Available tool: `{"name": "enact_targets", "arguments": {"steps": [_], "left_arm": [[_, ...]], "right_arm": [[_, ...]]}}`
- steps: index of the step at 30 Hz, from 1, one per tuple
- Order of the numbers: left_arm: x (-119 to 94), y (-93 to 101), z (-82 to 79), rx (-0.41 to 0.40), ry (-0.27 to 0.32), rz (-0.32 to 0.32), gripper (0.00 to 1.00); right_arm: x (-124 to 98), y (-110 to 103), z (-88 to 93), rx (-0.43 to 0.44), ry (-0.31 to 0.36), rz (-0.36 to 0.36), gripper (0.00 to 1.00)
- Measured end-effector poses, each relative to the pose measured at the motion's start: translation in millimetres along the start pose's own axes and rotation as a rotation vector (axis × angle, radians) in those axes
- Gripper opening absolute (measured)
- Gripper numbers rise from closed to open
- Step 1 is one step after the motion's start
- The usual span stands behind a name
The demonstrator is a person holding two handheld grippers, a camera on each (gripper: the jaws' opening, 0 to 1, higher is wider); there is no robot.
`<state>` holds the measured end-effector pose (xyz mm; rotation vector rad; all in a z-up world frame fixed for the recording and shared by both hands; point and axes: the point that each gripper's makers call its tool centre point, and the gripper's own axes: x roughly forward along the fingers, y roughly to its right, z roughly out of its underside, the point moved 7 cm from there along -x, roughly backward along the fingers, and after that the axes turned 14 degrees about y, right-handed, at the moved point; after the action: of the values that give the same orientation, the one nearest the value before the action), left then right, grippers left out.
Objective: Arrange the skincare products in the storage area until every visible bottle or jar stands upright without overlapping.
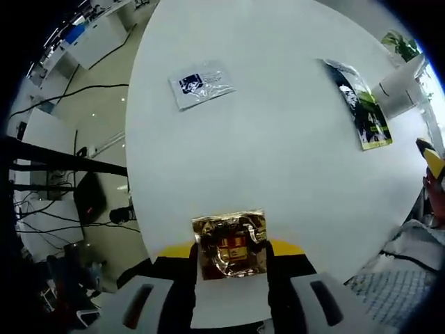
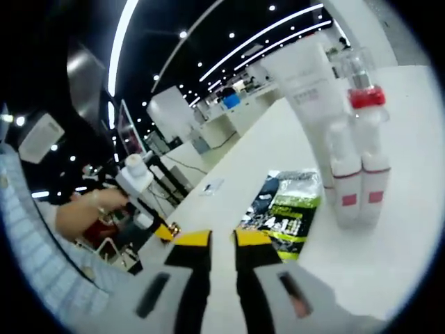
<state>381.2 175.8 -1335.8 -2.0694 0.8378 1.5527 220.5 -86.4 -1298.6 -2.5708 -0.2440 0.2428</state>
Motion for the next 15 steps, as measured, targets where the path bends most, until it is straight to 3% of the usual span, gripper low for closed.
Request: {"name": "enact_targets", "arguments": {"steps": [15], "left_arm": [[1.3, -0.2, -3.6, -0.052, -0.035, -0.018, 0.41]], "right_arm": [[-3.5, 4.1, -0.8, -0.033, -0.011, 0.021, 0.10]]}}
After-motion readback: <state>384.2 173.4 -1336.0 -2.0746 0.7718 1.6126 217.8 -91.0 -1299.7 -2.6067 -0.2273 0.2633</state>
